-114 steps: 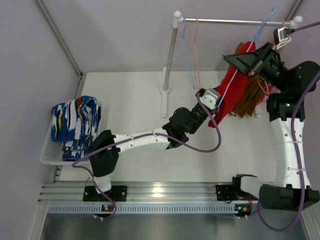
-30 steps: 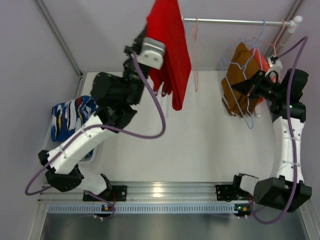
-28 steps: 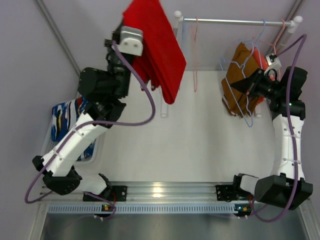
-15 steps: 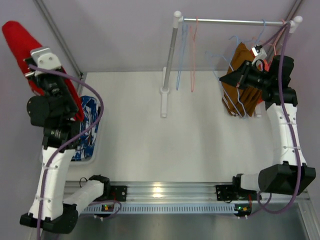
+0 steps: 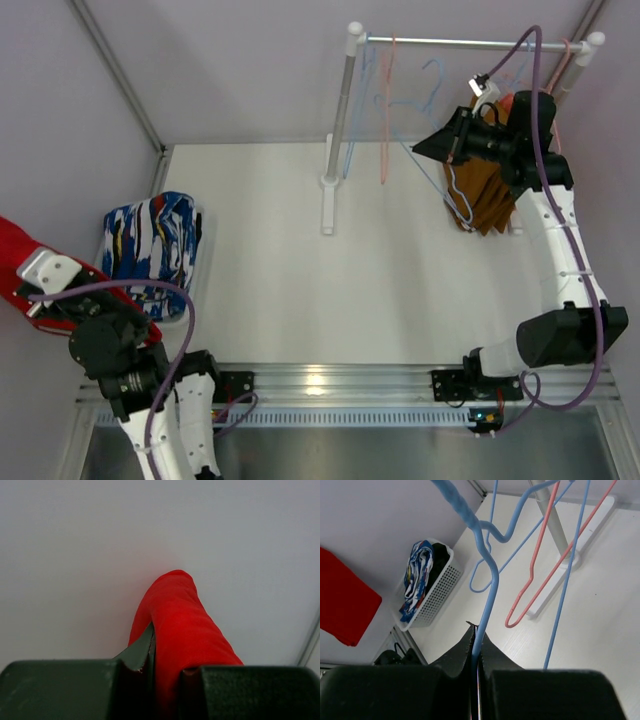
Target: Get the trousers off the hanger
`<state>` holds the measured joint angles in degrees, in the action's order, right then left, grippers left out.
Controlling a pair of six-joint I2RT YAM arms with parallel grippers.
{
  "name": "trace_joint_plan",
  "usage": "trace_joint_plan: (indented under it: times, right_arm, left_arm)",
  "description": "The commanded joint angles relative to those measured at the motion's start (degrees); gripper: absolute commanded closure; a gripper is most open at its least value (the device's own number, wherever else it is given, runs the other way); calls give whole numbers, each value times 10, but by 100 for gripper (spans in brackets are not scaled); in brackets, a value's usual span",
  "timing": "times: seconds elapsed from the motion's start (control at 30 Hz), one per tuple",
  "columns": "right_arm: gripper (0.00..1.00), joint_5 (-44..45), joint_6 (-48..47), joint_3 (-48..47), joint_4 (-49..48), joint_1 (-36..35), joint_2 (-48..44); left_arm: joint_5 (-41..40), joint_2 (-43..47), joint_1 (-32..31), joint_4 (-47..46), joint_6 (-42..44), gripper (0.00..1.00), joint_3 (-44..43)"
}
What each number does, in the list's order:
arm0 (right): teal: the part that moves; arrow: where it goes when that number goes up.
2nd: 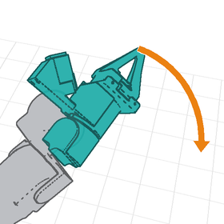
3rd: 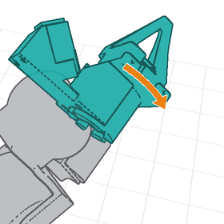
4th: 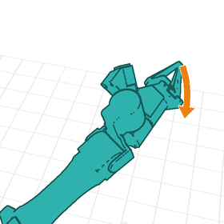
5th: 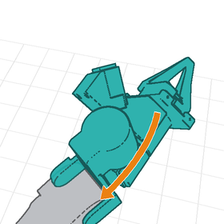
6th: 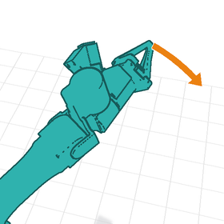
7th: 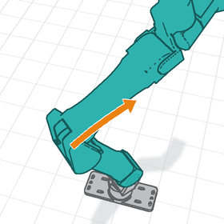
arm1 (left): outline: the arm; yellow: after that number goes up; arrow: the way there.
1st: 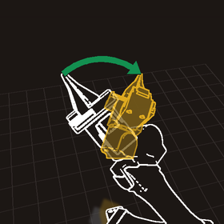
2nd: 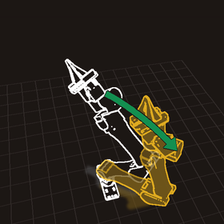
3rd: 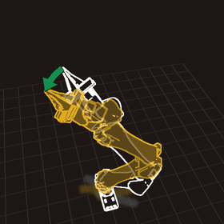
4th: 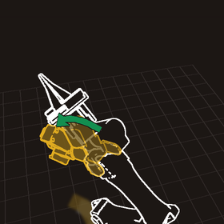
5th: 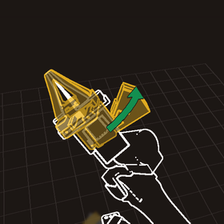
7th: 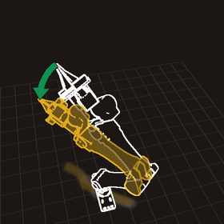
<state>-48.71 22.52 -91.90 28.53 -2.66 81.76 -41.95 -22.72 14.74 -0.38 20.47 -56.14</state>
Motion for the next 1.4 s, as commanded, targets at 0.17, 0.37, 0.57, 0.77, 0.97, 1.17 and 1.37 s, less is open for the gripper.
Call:
trace_joint_plan:
  times: [0.17,0.37,0.57,0.77,0.97,1.17,1.37]
  right_arm:
    - [100,23,-17,-46,11,-31,15]
    - [100,35,1,-14,-14,-33,13]
    - [100,45,-7,-9,-15,-33,15]
    - [100,54,-11,-1,-11,-32,12]
    - [100,62,-15,1,-5,-28,10]
    - [100,64,-17,-6,0,-24,10]
    - [100,63,-37,-24,27,-22,10]
  left_arm:
    - [13,92,47,44,-18,100,67]
    - [15,113,47,-39,37,100,227]
    - [95,22,47,-170,24,100,309]
    - [194,-190,46,-254,-50,100,227]
    - [264,-390,27,-274,-119,100,119]
    - [289,-508,9,-273,-133,100,80]
    - [370,-524,6,-198,-181,79,91]
